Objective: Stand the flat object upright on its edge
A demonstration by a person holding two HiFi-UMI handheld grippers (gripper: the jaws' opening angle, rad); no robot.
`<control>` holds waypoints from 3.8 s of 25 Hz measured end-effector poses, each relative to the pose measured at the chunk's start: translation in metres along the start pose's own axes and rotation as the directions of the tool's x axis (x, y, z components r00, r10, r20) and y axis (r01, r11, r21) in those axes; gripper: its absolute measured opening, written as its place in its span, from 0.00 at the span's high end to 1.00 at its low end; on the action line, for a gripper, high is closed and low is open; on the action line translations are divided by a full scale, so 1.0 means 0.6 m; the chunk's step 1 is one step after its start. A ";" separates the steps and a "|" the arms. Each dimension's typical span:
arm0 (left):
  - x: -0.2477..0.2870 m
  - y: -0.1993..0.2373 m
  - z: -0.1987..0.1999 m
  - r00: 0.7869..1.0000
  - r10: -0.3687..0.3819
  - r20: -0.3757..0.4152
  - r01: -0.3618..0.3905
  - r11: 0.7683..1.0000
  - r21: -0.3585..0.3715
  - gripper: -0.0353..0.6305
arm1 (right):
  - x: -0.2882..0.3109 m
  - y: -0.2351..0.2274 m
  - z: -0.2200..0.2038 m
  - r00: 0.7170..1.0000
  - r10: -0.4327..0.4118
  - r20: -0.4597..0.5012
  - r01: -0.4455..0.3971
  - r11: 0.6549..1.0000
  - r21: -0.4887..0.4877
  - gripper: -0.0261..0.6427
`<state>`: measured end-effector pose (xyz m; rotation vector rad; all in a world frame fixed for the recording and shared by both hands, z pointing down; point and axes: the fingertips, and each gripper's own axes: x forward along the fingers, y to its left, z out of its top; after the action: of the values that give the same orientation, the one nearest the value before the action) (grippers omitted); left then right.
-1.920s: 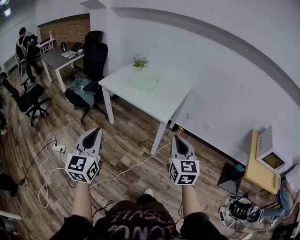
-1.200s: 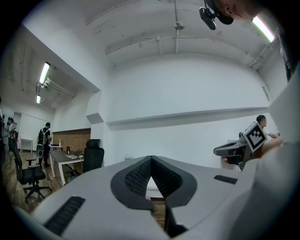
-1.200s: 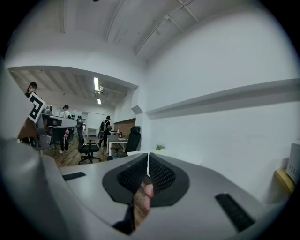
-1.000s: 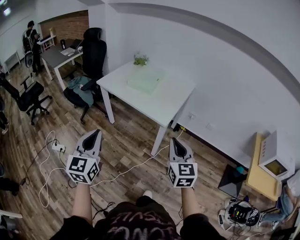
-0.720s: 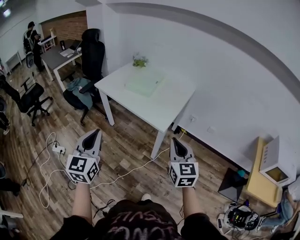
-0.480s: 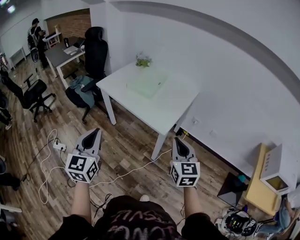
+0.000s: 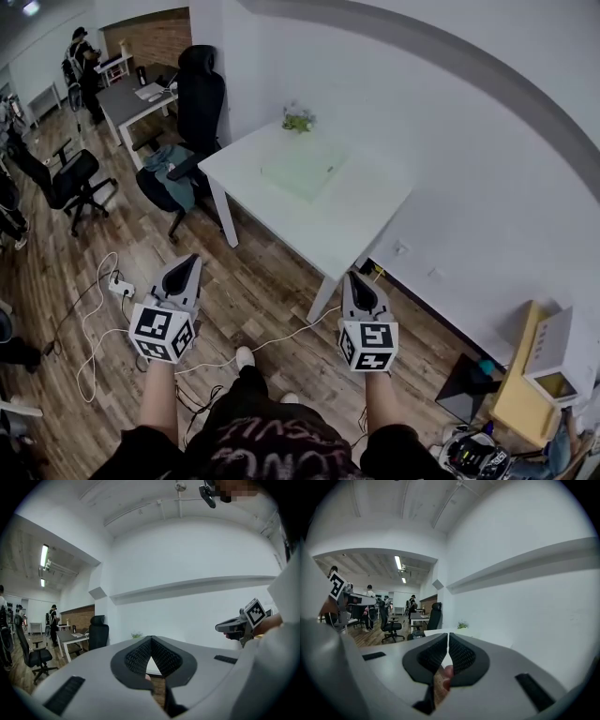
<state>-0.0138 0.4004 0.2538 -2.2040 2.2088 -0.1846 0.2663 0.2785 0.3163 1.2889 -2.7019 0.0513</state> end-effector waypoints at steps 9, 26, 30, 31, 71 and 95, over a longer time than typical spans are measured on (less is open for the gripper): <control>0.087 0.068 -0.024 0.999 -0.031 -0.019 0.031 1.000 0.004 0.93 | 0.105 0.006 0.008 1.000 -0.026 -0.015 0.026 1.000 0.000 0.92; 0.261 0.256 -0.026 0.992 -0.129 -0.003 0.129 0.991 -0.039 0.93 | 0.303 0.064 0.044 0.992 -0.121 -0.030 0.121 0.993 0.006 0.92; 0.287 0.276 -0.034 0.987 -0.158 -0.006 0.158 0.986 -0.048 0.93 | 0.316 0.066 0.041 0.986 -0.160 -0.041 0.160 0.987 -0.005 0.92; 0.295 0.279 -0.034 0.986 -0.164 -0.004 0.164 0.985 -0.050 0.93 | 0.318 0.063 0.043 0.984 -0.171 -0.041 0.171 0.985 -0.007 0.92; 0.723 0.308 -0.071 0.971 -0.221 -0.090 0.214 0.973 -0.081 0.93 | 0.663 -0.160 0.017 0.972 -0.201 -0.118 0.210 0.976 0.064 0.92; 0.918 0.277 -0.090 0.942 -0.276 -0.189 0.276 0.961 -0.029 0.93 | 0.790 -0.280 -0.032 0.960 -0.207 -0.187 0.238 0.957 0.165 0.92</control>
<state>-0.1875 -0.1455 0.3316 -2.5910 1.9670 -0.4156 0.1049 -0.1909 0.3995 1.5584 -2.4412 0.3783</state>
